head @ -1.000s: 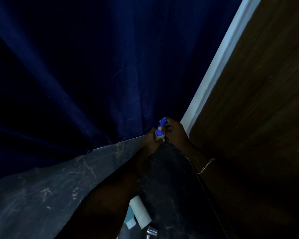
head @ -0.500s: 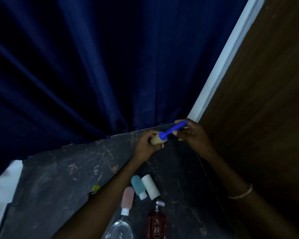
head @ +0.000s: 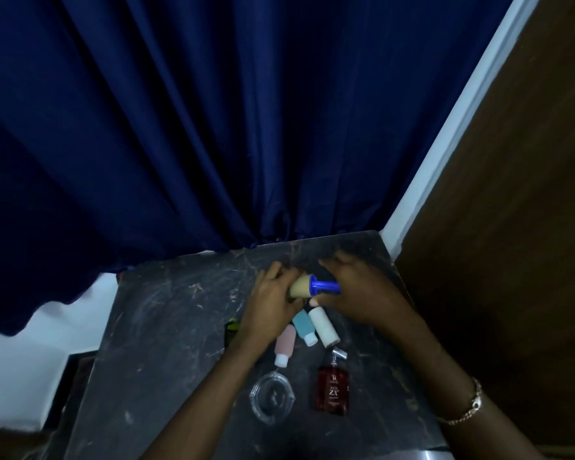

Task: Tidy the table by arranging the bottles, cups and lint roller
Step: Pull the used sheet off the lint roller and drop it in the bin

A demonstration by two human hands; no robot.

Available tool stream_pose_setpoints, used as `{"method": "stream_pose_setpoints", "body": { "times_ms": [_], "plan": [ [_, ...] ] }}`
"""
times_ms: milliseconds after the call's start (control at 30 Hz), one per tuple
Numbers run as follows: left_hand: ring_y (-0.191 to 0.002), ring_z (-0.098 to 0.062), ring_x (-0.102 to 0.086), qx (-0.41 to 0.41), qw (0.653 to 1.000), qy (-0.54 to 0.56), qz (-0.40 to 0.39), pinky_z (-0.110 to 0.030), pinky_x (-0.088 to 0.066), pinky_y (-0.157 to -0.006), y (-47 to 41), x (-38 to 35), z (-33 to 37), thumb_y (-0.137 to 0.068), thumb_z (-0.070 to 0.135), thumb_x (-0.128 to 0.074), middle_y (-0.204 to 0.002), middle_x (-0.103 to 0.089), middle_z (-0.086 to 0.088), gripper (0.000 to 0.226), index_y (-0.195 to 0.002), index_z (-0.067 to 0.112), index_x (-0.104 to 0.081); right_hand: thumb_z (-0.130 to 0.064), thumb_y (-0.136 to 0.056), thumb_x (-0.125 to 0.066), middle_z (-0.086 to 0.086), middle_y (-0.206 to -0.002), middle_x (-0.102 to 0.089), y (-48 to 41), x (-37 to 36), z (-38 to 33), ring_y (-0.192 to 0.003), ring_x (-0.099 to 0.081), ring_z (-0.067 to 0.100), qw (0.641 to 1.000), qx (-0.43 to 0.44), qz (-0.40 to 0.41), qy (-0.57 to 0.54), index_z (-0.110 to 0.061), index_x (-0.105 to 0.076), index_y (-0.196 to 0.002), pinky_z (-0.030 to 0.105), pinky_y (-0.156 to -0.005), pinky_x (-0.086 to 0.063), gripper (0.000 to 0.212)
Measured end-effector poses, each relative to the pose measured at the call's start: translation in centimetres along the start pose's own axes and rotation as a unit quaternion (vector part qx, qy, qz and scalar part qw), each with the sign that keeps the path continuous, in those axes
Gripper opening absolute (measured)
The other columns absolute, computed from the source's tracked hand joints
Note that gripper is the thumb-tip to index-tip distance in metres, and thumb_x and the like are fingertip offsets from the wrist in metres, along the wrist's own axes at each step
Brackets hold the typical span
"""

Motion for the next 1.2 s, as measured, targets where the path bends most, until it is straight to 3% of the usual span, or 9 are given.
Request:
{"method": "stream_pose_setpoints", "body": {
  "times_ms": [167,400,467,700,933,1200],
  "plan": [
    [-0.104,-0.014,-0.047,0.004,0.999,-0.049,0.009,-0.031,-0.049,-0.084,5.4,3.8,-0.4,-0.081,0.034,-0.078,-0.116,-0.053,0.008,0.048,-0.127,0.034,-0.062,-0.072,-0.07,-0.066,-0.002,-0.145,-0.053,0.8,-3.0,-5.4,-0.128,-0.056,0.023,0.998,0.042,-0.051,0.0,-0.033,-0.03,-0.149,0.043,-0.101,-0.05,0.095],
    [-0.113,-0.014,-0.046,0.033,0.994,-0.097,0.036,-0.033,-0.055,-0.085,10.0,8.3,-1.6,-0.083,0.028,-0.077,-0.123,-0.051,0.009,0.056,-0.136,0.036,-0.057,-0.069,-0.07,-0.065,0.0,-0.115,-0.067,1.1,-5.2,-11.0,-0.103,-0.066,0.025,0.994,0.083,-0.071,-0.031,-0.033,-0.046,-0.129,0.036,-0.08,-0.054,0.071],
    [-0.113,-0.015,-0.048,0.033,0.993,-0.105,0.053,-0.033,-0.055,-0.083,11.2,9.4,-2.1,-0.083,0.027,-0.078,-0.123,-0.052,0.009,0.056,-0.135,0.035,-0.058,-0.07,-0.071,-0.064,-0.001,-0.108,-0.067,1.3,-5.5,-12.2,-0.097,-0.066,0.023,0.991,0.094,-0.081,-0.044,-0.03,-0.051,-0.123,0.038,-0.08,-0.056,0.067],
    [-0.113,-0.022,-0.051,0.051,0.988,-0.133,0.063,-0.041,-0.055,-0.09,15.2,12.4,-3.4,-0.084,0.026,-0.074,-0.126,-0.055,0.002,0.052,-0.134,0.031,-0.061,-0.071,-0.071,-0.061,-0.004,-0.106,-0.067,2.3,-6.9,-15.9,-0.097,-0.064,0.019,0.983,0.138,-0.112,-0.05,-0.031,-0.053,-0.119,0.04,-0.086,-0.055,0.063],
    [-0.105,-0.021,-0.055,0.071,0.983,-0.149,0.085,-0.038,-0.056,-0.082,19.6,14.3,-4.9,-0.08,0.026,-0.08,-0.121,-0.056,0.002,0.053,-0.13,0.032,-0.063,-0.064,-0.079,-0.062,0.001,-0.107,-0.065,3.7,-8.6,-19.5,-0.097,-0.063,0.023,0.973,0.185,-0.138,-0.027,-0.03,-0.049,-0.129,0.041,-0.087,-0.054,0.062],
    [-0.107,-0.019,-0.059,0.167,0.973,-0.143,0.062,-0.043,-0.056,-0.082,26.5,17.4,-9.4,-0.084,0.032,-0.078,-0.119,-0.056,0.008,0.045,-0.126,0.036,-0.063,-0.067,-0.08,-0.059,0.005,-0.102,-0.066,5.5,-11.6,-24.3,-0.097,-0.064,0.028,0.955,0.251,-0.142,0.072,-0.029,-0.048,-0.117,0.04,-0.082,-0.054,0.053]
  ]
}}
Point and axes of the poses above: each hand's wrist, its own y-axis away from the middle knuckle, its own x-axis out of the back of the hand, z = x × y, the point moved 4 cm from there along -y, towards the middle knuckle
